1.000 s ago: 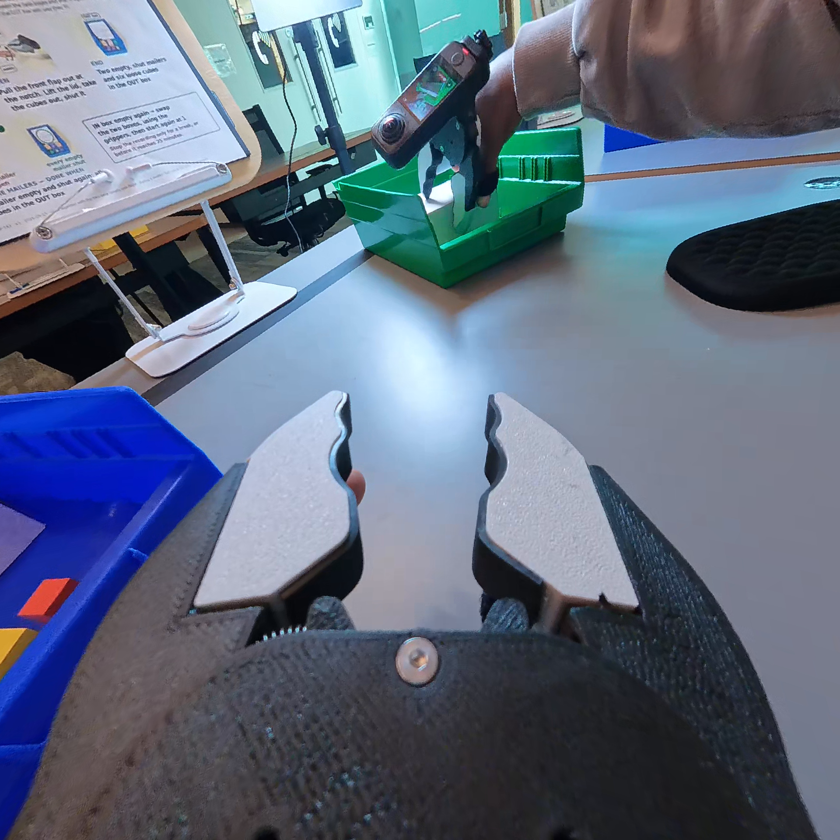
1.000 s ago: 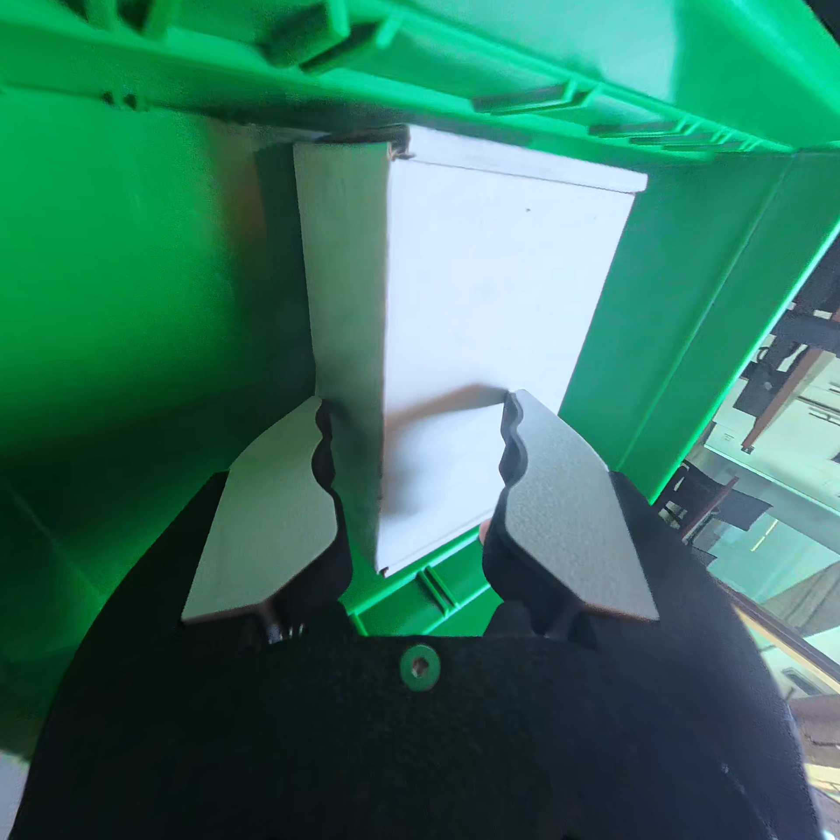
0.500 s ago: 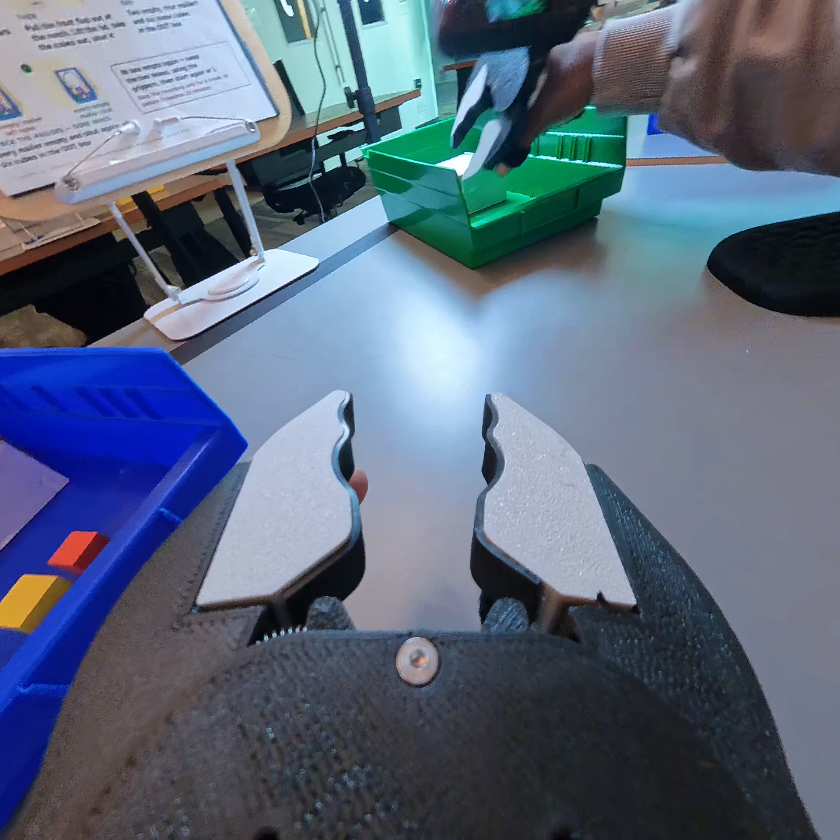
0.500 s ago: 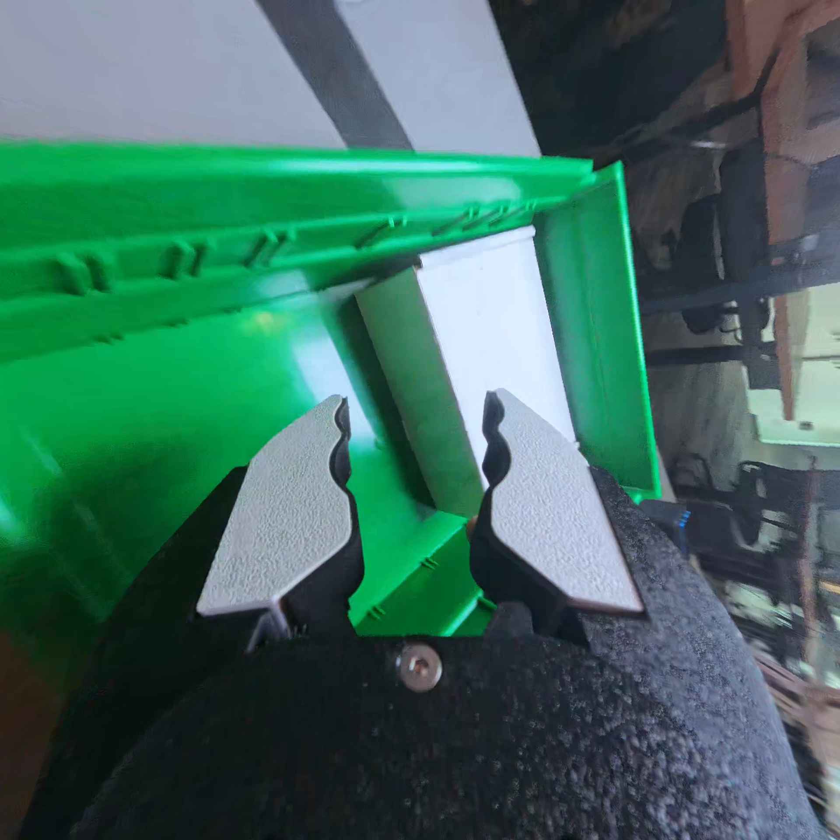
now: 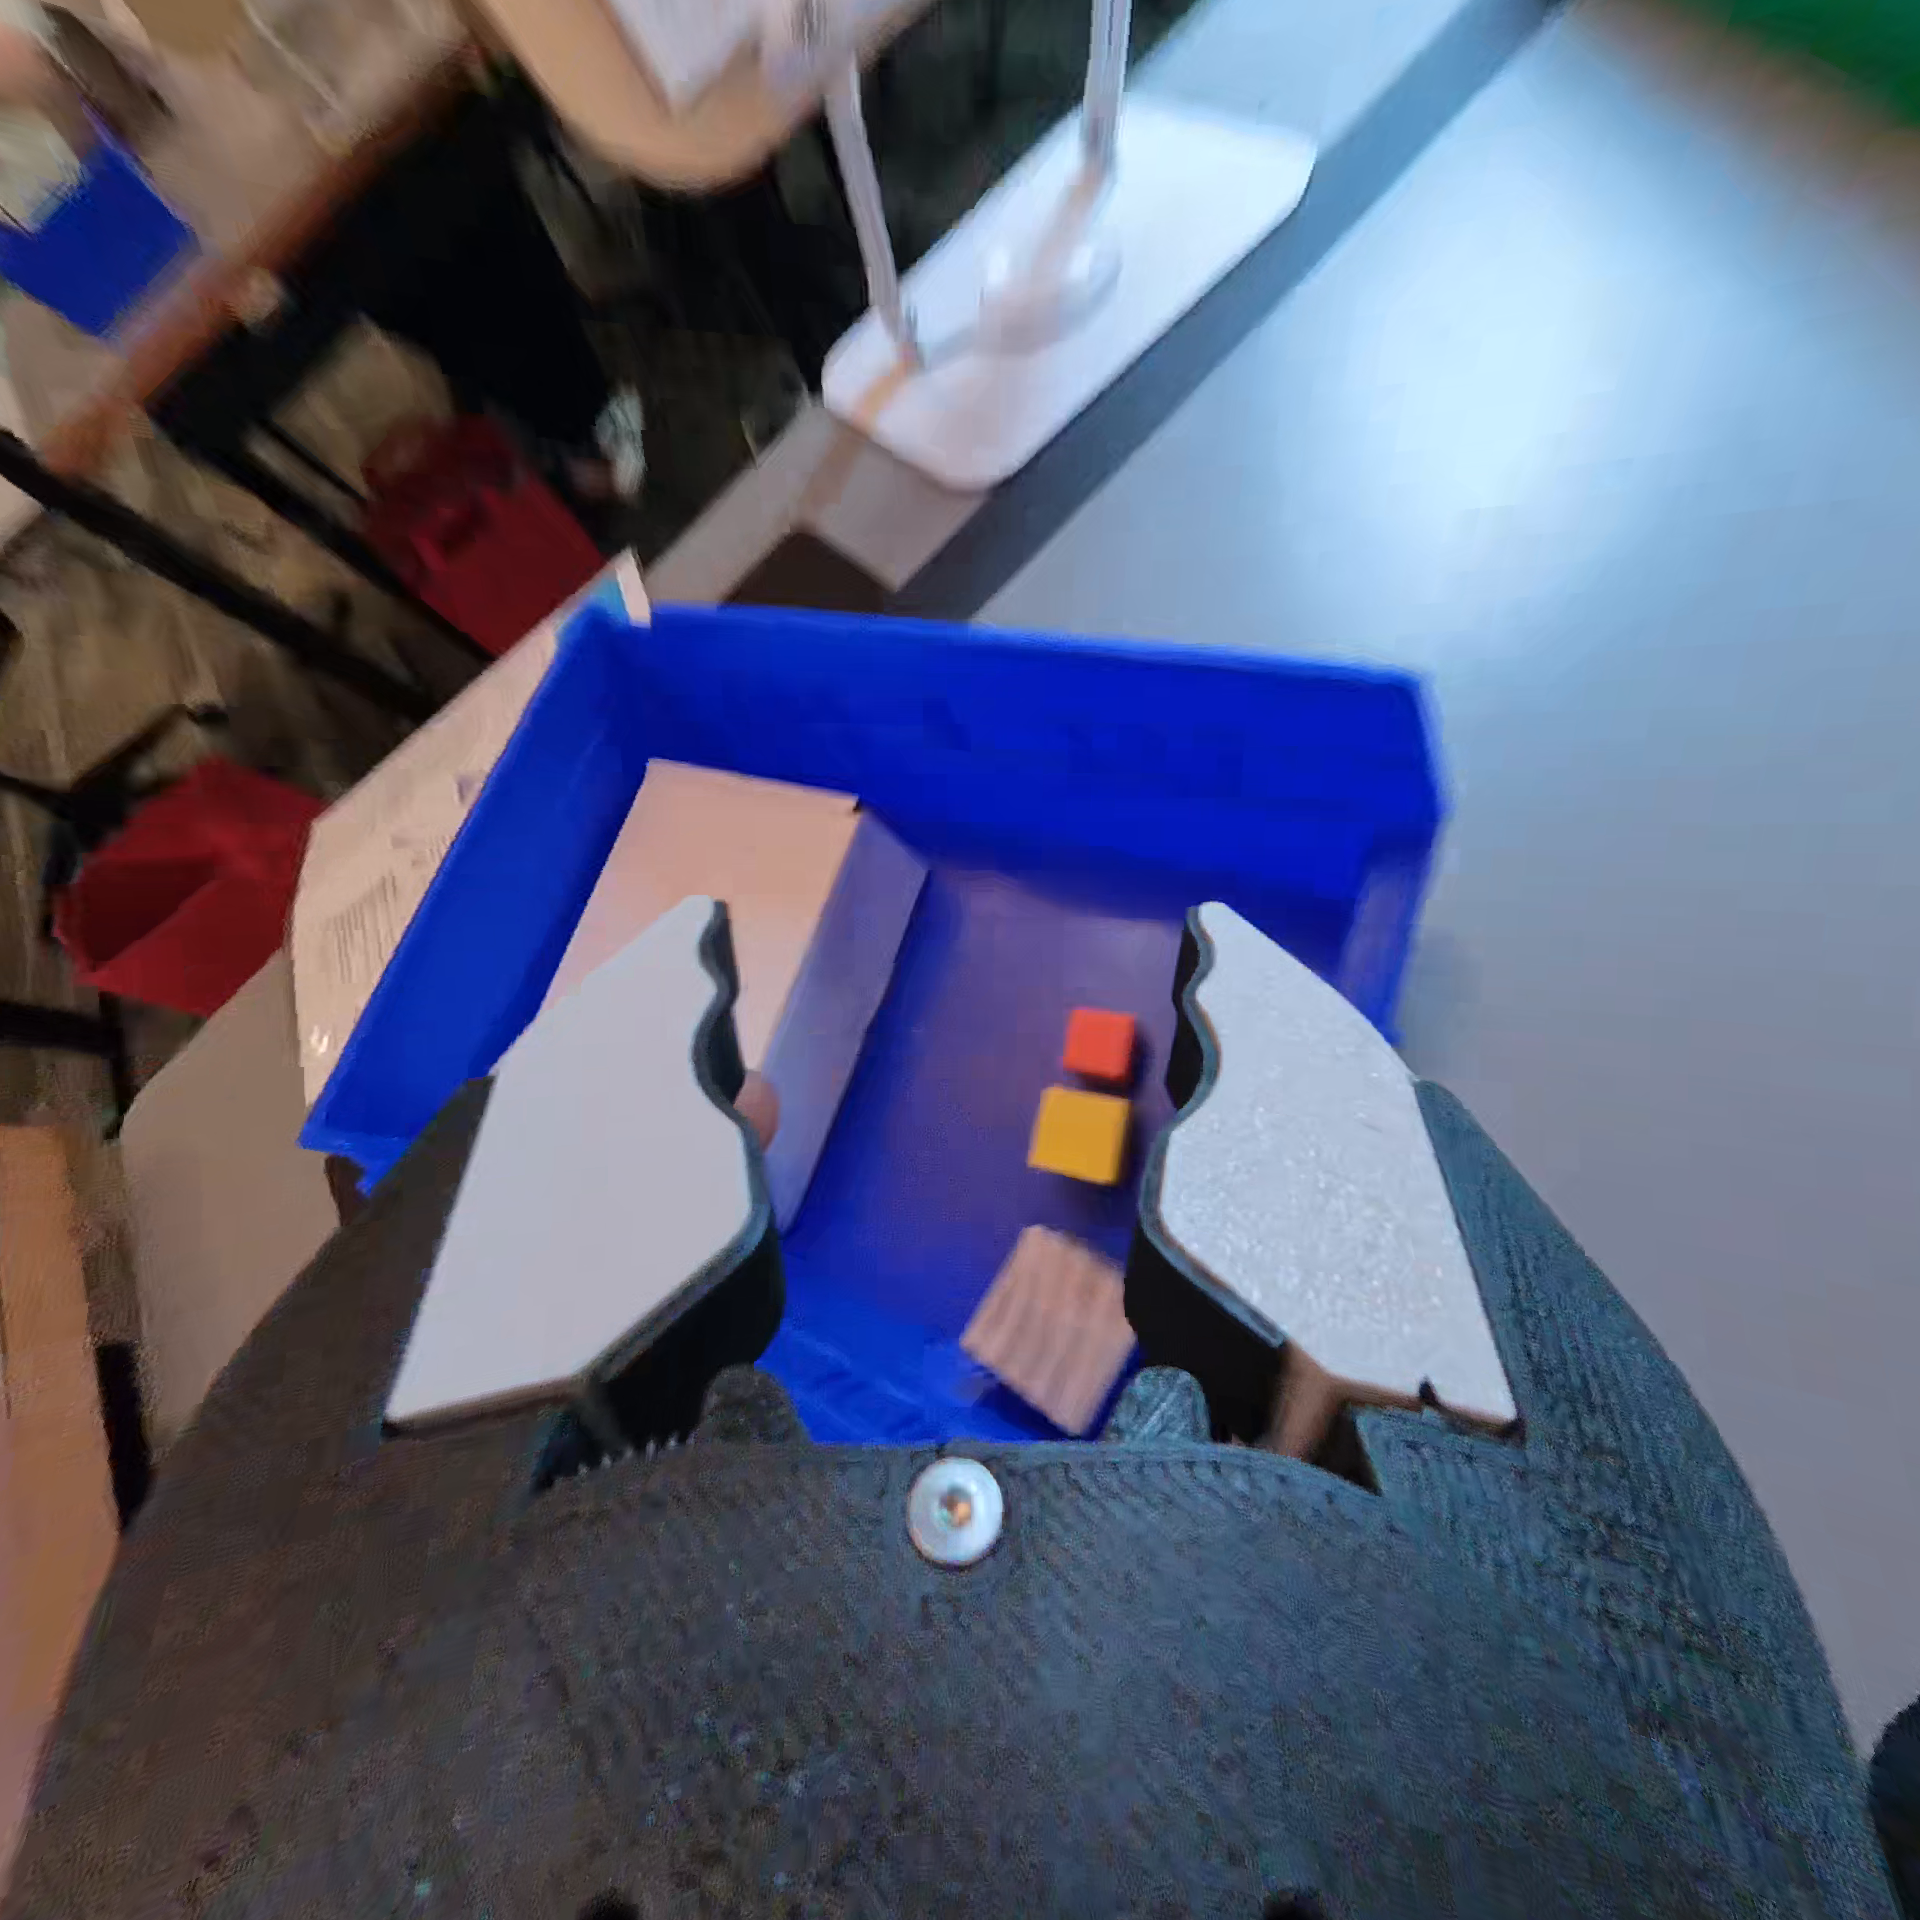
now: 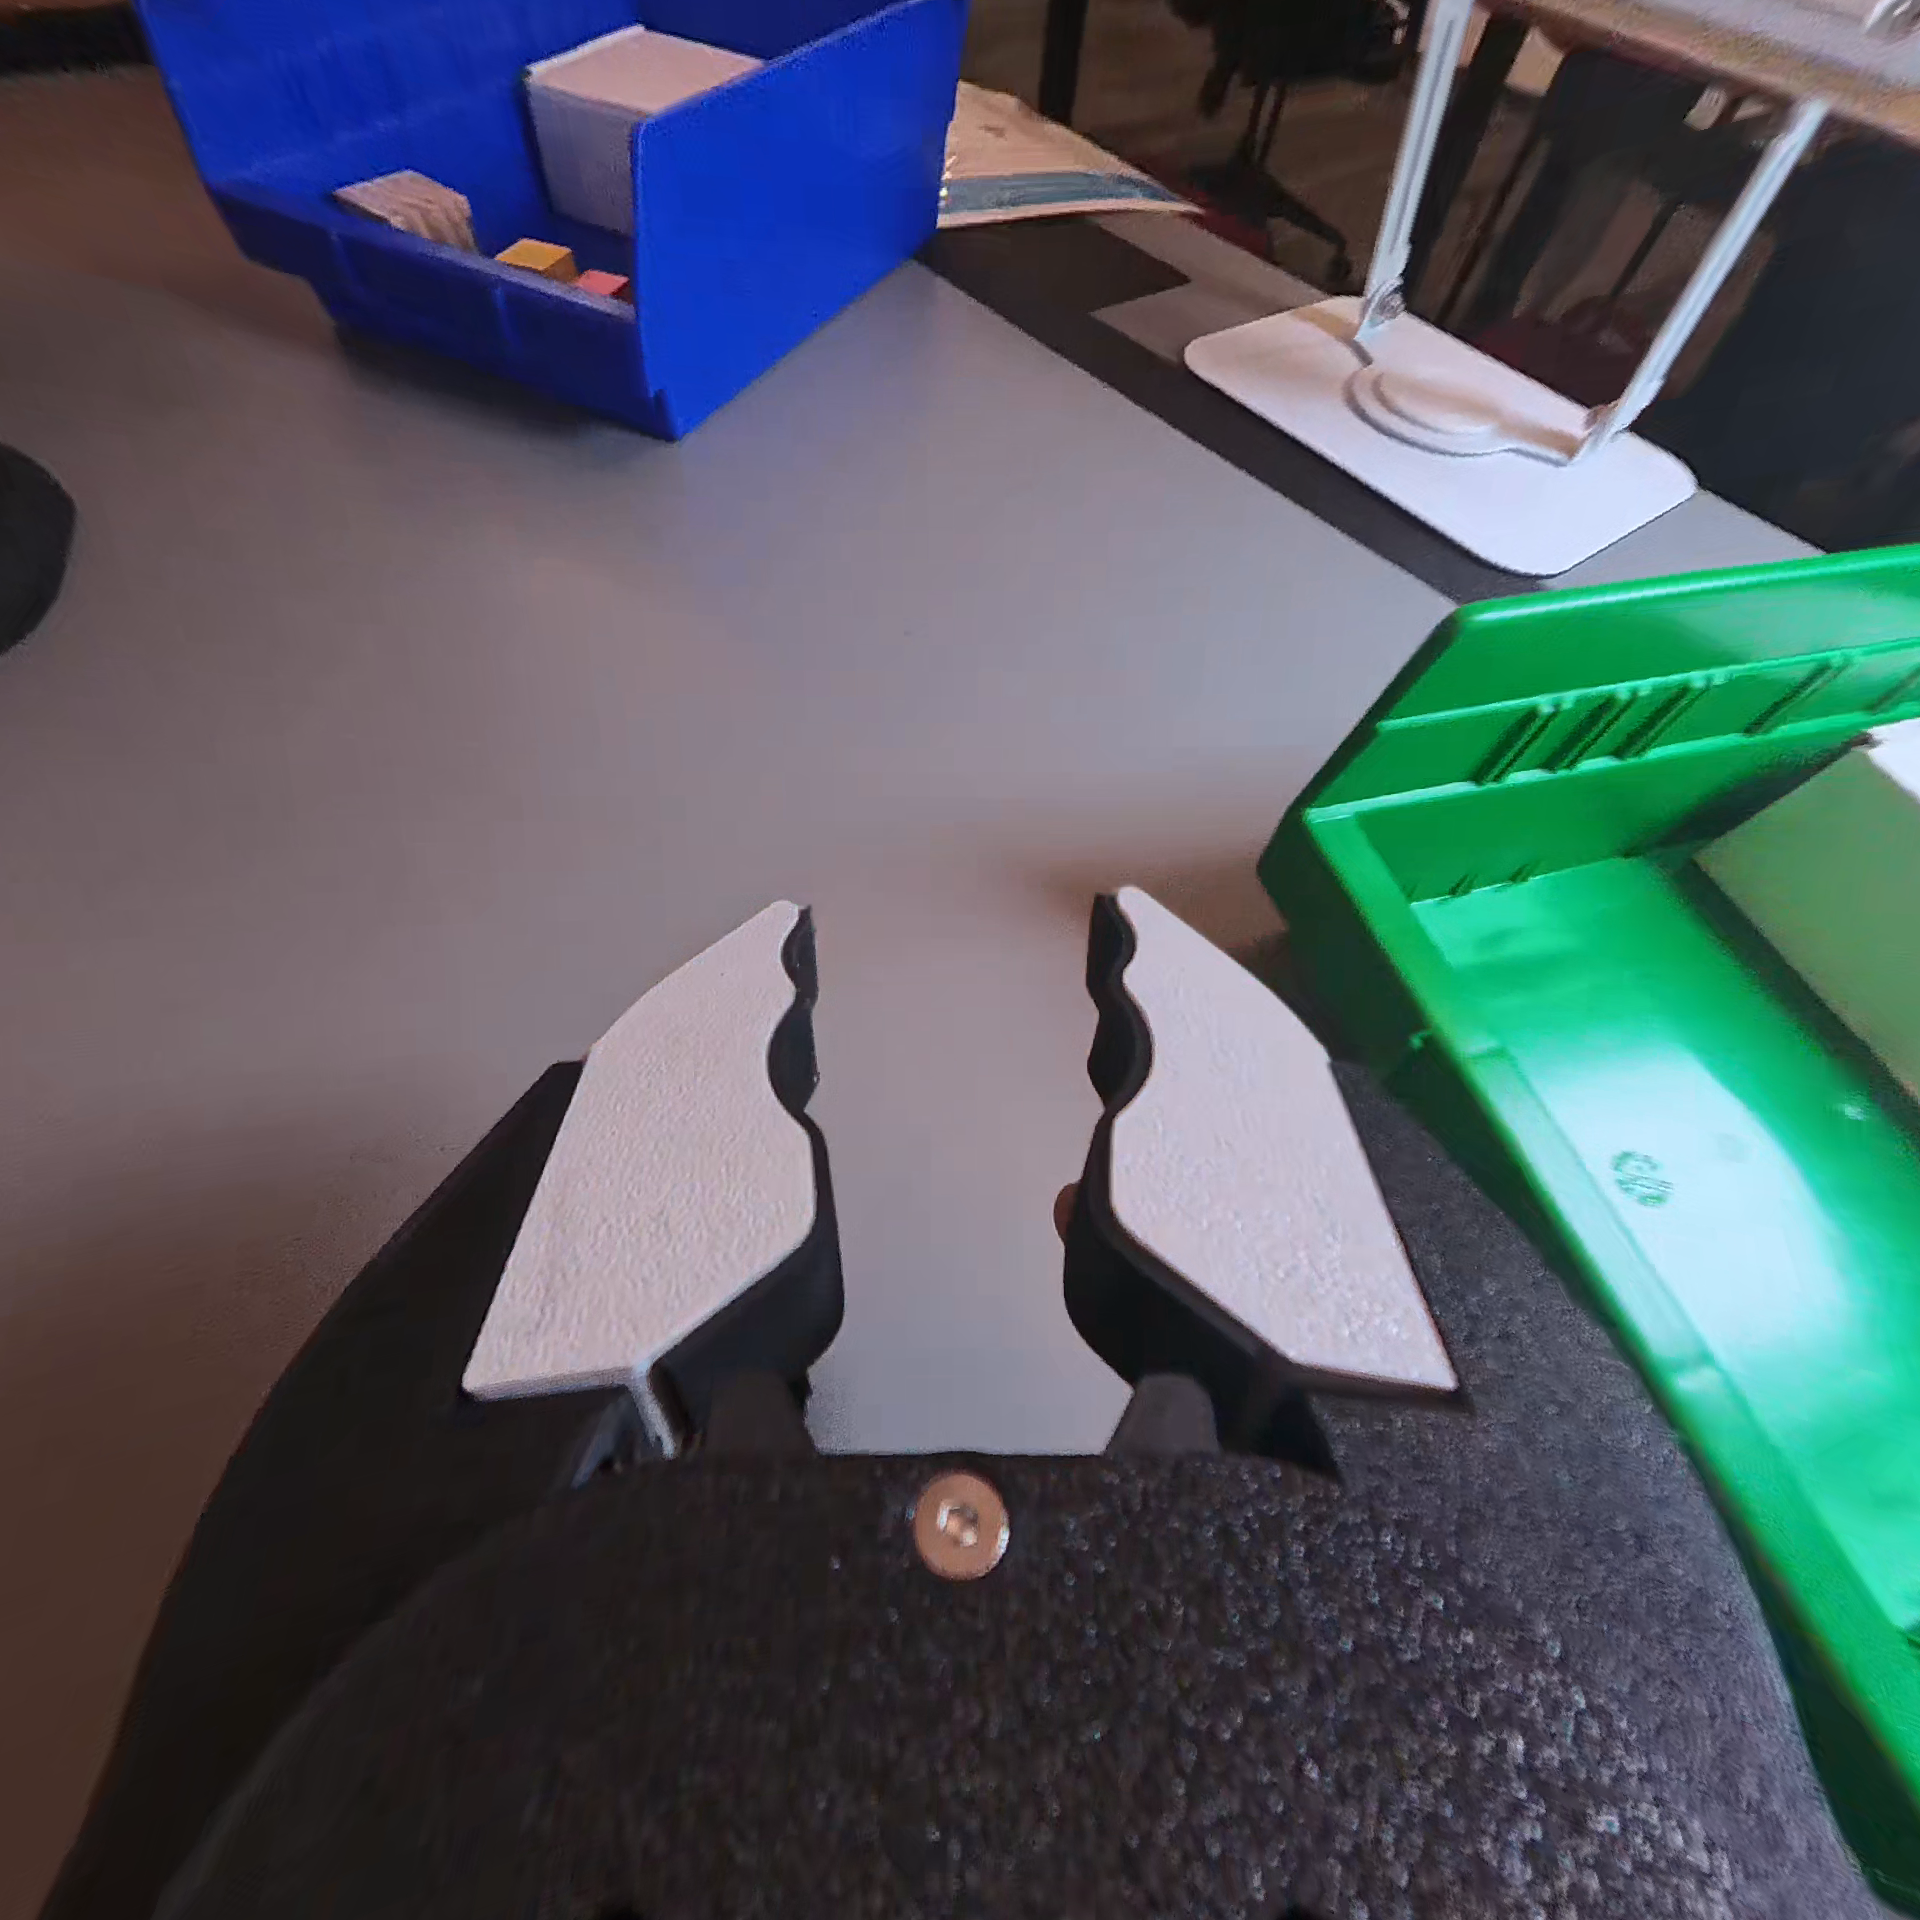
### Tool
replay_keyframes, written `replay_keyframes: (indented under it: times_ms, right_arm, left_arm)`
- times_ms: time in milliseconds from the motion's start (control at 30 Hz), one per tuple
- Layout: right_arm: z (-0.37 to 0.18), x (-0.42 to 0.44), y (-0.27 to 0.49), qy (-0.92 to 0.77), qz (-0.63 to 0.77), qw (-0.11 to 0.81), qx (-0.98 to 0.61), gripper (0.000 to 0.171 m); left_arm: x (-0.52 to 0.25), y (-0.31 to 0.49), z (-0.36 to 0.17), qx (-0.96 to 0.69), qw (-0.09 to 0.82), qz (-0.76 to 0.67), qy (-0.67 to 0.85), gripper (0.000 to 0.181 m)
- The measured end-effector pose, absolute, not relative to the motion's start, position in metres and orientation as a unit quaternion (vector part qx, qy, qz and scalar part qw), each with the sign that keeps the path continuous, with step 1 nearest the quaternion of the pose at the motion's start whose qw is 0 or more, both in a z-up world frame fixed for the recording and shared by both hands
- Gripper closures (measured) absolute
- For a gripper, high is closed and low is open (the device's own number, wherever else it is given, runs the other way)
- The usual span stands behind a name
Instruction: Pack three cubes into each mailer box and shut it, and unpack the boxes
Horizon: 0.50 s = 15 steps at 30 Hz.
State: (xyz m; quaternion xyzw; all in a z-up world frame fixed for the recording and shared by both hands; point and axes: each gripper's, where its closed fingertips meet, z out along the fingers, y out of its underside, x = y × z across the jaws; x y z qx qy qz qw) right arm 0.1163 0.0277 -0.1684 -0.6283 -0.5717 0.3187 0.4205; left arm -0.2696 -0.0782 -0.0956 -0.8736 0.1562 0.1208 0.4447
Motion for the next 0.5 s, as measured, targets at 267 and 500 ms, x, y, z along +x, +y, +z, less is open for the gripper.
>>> replay_keyframes:
  times_ms: [267,500]
  right_arm:
    - [-0.203,0.112,0.005,-0.632,0.300,0.387,-0.601,0.120]
    - [-0.205,0.111,0.005,-0.627,0.310,0.380,-0.605,0.122]
  left_arm:
    - [-0.390,-0.041,-0.190,-0.968,0.134,0.108,0.184,0.072]
    - [-0.416,-0.036,-0.217,-0.977,0.001,0.064,0.204,0.060]
